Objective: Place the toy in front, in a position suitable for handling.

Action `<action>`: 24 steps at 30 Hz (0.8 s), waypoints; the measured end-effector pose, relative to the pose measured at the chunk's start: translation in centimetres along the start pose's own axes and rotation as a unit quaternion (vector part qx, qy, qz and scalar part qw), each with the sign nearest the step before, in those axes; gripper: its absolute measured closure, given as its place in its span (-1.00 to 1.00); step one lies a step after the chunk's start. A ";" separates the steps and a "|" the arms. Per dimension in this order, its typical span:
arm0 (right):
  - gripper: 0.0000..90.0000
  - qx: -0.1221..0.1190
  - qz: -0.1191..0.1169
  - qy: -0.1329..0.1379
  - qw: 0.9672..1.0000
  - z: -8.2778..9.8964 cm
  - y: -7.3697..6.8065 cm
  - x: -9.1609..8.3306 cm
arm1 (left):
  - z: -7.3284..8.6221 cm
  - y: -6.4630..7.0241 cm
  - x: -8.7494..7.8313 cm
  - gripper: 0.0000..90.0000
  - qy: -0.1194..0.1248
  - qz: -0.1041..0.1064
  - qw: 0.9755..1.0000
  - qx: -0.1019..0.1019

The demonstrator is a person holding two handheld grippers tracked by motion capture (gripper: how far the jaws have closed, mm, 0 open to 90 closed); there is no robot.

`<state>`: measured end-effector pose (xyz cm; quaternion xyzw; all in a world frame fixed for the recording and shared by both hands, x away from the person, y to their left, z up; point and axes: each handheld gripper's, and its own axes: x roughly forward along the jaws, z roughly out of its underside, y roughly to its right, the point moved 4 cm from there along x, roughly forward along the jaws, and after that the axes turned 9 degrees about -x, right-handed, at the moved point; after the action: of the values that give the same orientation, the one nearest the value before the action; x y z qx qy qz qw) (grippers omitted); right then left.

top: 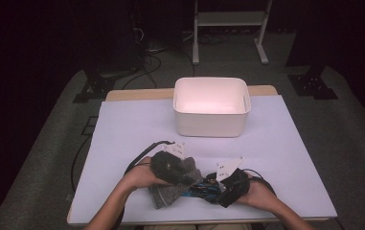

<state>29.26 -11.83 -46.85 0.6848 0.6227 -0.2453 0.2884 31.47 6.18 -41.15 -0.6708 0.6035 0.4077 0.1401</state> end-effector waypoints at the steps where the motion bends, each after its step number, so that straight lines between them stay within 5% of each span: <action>1: -0.42 0.000 -0.002 -0.001 1.000 -0.1 -0.1 0.2 | 0.1 0.1 0.0 0.59 0.002 0.001 1.000 0.001; 10: 0.19 -0.020 -0.023 -0.004 1.000 -0.5 -0.6 1.1 | 0.4 0.7 -0.1 0.71 0.010 -0.011 1.000 0.014; 14: 0.22 -0.023 -0.023 0.004 0.999 -0.3 -0.3 1.1 | 0.1 0.7 -0.3 0.76 0.017 -0.028 0.999 0.020; 17: 0.23 -0.037 0.000 0.002 0.999 -0.5 0.5 0.9 | -0.7 0.3 -0.6 0.76 0.021 -0.034 0.999 0.020; 21: 0.23 -0.044 0.017 -0.006 0.999 -0.6 2.2 0.8 | -2.0 -0.4 -0.4 0.75 0.004 -0.051 0.998 0.034; 24: 0.20 -0.029 0.008 0.001 1.000 -0.1 2.9 1.0 | -2.2 -0.8 0.3 0.73 -0.014 -0.057 0.997 0.040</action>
<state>32.20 -11.24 -47.24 0.6812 0.6242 -0.2242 0.3099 33.00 4.66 -40.25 -0.6924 0.5776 0.3843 0.1982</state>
